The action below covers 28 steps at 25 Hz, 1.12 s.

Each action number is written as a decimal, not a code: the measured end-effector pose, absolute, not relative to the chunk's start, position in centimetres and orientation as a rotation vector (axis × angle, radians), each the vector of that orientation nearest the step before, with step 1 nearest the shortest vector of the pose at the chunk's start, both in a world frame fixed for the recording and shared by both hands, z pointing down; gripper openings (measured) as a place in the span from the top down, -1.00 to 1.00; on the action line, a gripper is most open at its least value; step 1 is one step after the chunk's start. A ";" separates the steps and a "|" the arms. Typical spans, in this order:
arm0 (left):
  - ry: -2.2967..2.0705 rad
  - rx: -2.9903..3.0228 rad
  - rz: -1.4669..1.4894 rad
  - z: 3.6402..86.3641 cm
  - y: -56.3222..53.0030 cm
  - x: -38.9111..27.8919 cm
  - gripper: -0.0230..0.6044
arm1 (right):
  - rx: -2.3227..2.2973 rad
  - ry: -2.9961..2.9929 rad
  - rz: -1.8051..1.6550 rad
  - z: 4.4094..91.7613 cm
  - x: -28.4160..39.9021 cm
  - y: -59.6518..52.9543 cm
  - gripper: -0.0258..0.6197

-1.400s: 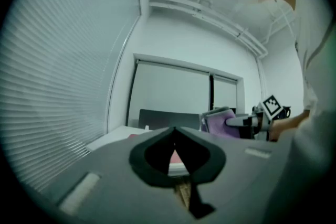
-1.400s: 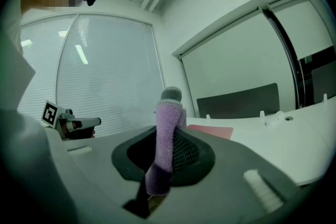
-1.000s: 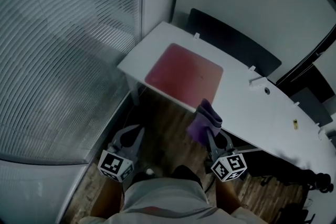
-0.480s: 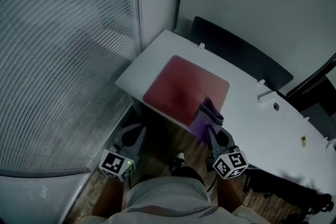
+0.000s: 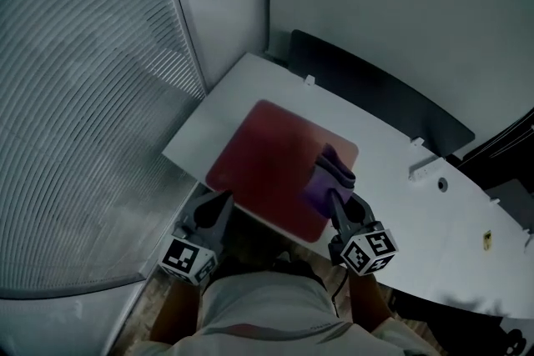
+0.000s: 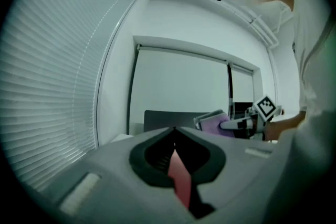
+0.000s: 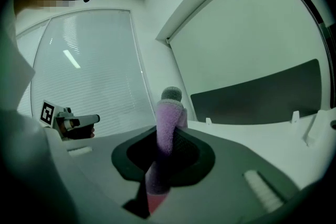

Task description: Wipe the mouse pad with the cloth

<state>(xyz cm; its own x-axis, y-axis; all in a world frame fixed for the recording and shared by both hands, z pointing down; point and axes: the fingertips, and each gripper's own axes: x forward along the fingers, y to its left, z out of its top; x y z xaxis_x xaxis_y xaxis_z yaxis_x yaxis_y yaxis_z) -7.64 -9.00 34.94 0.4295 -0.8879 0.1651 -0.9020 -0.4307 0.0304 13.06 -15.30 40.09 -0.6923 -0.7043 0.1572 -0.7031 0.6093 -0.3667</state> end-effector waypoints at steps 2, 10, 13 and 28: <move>-1.586 2.564 0.177 36.6 -10.6 -7.2 0.93 | -1.267 2.799 -0.650 41.7 13.9 -16.5 0.77; -1.458 2.613 0.150 38.9 -17.7 -9.7 0.93 | -1.423 2.767 -0.717 44.1 12.2 -20.9 0.77; -1.373 2.650 0.123 41.8 -20.4 -11.3 0.93 | -1.513 2.754 -0.743 46.6 10.4 -22.7 0.77; -1.217 2.657 0.138 50.5 -29.0 -22.3 0.93 | -1.314 2.785 -1.263 59.4 -12.4 -38.5 0.77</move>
<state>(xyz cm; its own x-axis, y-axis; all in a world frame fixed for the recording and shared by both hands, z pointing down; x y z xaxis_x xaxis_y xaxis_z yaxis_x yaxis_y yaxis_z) -22.25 -29.04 50.52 0.6537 -0.7366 0.1736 -0.7568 -0.6348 0.1559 -12.41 -38.49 59.44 -0.6734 -0.5844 0.4527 -0.7256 0.4056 -0.5559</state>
